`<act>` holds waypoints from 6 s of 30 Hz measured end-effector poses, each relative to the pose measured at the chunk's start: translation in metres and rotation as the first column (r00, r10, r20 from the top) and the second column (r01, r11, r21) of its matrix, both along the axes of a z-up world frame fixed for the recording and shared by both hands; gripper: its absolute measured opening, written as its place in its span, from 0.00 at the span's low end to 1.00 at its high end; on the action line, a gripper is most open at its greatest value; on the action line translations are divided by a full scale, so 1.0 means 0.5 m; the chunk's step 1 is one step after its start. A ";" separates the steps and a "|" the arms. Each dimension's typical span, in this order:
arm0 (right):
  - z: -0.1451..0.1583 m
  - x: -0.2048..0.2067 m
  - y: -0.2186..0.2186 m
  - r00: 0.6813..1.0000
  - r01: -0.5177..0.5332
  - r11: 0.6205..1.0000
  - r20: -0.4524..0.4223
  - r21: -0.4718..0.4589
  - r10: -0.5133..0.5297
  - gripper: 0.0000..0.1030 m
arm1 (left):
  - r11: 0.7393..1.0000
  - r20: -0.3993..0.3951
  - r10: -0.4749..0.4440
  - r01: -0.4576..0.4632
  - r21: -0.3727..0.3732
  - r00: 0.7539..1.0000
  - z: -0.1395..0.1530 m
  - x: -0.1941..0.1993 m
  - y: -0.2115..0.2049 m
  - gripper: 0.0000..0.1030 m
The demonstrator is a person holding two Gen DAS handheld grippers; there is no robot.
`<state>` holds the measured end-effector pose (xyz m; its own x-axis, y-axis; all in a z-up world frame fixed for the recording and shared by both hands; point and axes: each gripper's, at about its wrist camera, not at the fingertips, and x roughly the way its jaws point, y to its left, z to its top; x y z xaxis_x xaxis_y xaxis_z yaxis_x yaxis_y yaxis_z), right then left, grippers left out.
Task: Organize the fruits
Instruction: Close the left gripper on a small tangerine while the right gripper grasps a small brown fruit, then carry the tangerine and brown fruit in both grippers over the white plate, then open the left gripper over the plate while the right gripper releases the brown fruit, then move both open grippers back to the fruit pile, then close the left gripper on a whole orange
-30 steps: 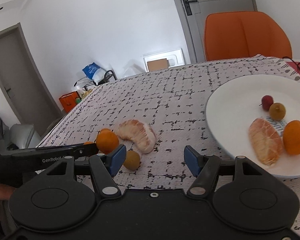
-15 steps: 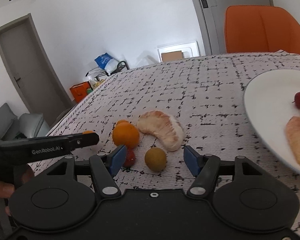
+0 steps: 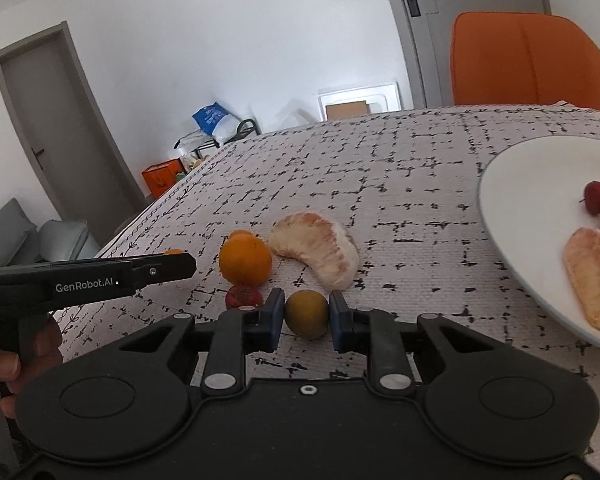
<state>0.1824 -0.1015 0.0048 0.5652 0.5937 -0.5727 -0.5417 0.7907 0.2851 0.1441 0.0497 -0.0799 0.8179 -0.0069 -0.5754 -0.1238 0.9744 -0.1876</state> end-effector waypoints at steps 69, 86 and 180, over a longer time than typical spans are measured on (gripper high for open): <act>0.043 0.017 -0.387 0.882 0.447 0.889 0.116 0.103 -0.457 0.29 | 0.932 0.037 -0.354 0.350 0.094 0.934 0.054 0.150 -0.324 0.22; 0.034 -0.011 -0.414 0.869 0.479 0.870 0.076 0.115 -0.489 0.29 | 0.907 0.051 -0.415 0.409 0.099 0.908 0.063 0.174 -0.378 0.22; 0.034 0.043 -0.025 0.993 0.048 0.998 0.106 0.038 -0.051 0.85 | 0.999 -0.029 -0.032 0.033 0.025 0.999 0.009 0.057 -0.011 0.33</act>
